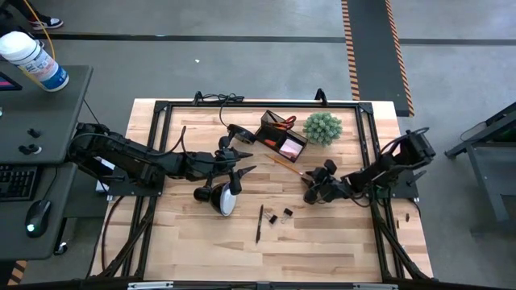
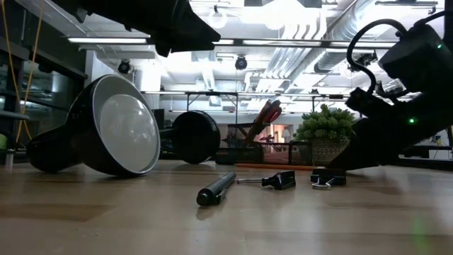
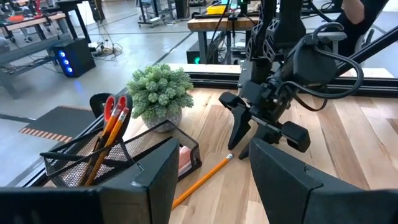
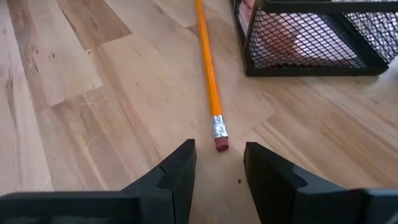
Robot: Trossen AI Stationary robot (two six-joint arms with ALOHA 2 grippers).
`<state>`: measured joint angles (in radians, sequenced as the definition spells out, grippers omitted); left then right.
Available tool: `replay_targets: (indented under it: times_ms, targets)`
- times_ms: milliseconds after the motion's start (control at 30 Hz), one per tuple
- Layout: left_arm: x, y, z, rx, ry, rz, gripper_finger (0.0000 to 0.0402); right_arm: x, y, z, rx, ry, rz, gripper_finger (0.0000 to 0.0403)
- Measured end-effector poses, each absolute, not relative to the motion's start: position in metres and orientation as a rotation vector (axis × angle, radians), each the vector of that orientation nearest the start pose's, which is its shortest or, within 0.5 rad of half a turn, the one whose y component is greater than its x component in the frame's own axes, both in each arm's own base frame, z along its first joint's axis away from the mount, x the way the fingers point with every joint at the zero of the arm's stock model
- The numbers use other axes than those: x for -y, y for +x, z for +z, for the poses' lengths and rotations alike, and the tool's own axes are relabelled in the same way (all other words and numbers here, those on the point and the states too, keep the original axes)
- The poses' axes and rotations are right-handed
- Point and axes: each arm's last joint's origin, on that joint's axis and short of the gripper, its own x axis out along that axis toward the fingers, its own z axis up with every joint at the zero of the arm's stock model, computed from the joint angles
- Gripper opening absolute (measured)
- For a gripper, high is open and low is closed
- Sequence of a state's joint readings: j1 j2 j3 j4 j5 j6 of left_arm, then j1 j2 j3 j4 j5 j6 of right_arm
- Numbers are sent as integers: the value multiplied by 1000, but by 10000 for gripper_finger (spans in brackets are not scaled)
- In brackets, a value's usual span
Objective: Pick and place office supplies into organizer
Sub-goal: Put the orange pencil into the desk organizer
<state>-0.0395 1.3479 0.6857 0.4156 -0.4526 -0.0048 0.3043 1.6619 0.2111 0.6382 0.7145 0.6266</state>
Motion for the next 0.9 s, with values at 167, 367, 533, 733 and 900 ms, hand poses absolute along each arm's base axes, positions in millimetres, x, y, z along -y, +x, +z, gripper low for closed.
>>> replay_targets:
  times_ms: [167,367,533,733,900]
  targets:
    - [-1,283,235,-240,56,412,184,-36,194,66,-566,197,-561,130]
    - [-1,283,235,-240,56,412,184,-31,195,65,-590,200,-546,130]
    - [-1,283,235,-240,56,412,184,-28,196,65,-604,216,-539,112]
    - [-1,283,235,-240,56,412,184,-24,197,64,-621,239,-528,64]
    - [-2,283,235,-240,56,412,184,-22,197,64,-640,257,-498,11]
